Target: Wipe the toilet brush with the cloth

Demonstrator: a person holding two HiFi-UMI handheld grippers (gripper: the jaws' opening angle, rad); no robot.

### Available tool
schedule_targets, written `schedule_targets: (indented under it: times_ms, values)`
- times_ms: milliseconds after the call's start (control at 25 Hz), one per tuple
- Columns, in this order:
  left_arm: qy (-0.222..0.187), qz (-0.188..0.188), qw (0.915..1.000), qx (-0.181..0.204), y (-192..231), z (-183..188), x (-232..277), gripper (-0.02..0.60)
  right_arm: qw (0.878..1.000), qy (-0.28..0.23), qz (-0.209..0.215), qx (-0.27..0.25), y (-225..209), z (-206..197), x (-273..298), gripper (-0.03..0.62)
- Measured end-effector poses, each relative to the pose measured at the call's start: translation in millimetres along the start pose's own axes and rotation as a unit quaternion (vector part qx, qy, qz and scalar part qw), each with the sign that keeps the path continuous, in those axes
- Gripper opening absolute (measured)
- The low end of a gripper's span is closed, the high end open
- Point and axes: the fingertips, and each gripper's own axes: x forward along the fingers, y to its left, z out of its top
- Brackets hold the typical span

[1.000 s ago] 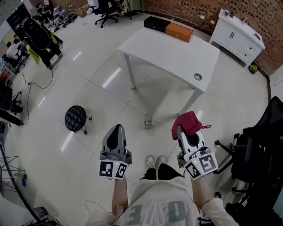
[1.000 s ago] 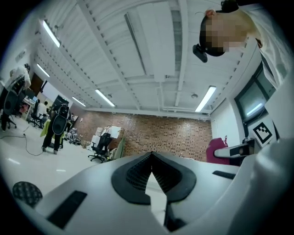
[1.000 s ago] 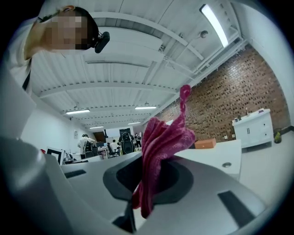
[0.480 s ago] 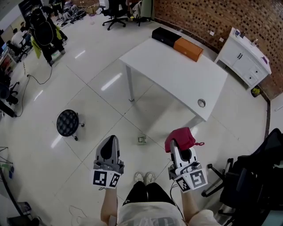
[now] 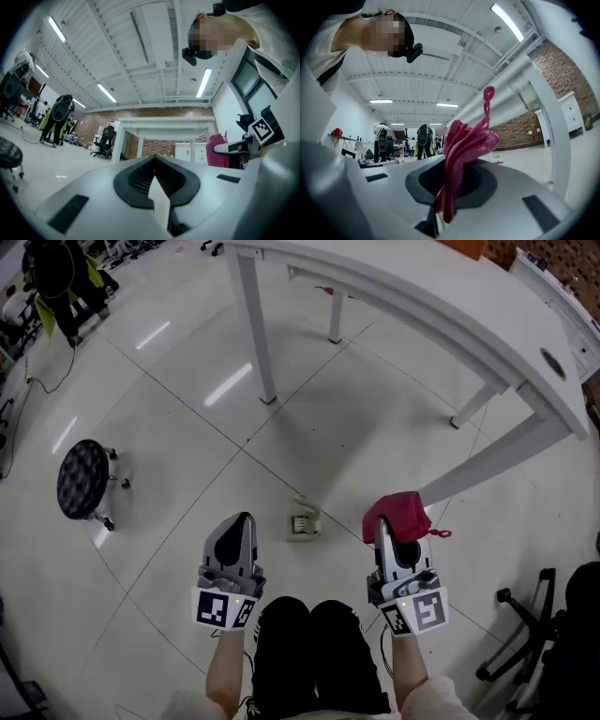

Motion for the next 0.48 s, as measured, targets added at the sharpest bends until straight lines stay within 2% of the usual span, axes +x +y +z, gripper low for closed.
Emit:
schedule_targets:
  times_ms: [80, 160, 360, 480]
  values:
    - [-0.007, -0.003, 1.0000, 0.000, 11, -72, -14, 0.005, 1.000, 0.003, -0.004, 0.004, -14, -79, -6, 0.032]
    - [-0.016, -0.007, 0.9998, -0.001, 21, -125, -20, 0.005, 1.000, 0.002, -0.003, 0.010, -26, -139, -6, 0.032]
    - [0.019, -0.003, 0.9997, -0.017, 35, -228, -40, 0.005, 0.998, 0.051, 0.001, 0.027, -45, -263, -2, 0.032]
    - [0.022, 0.010, 0.9992, -0.033, 34, -281, -47, 0.005, 0.996, 0.071, 0.025, 0.037, -51, -331, 5, 0.032]
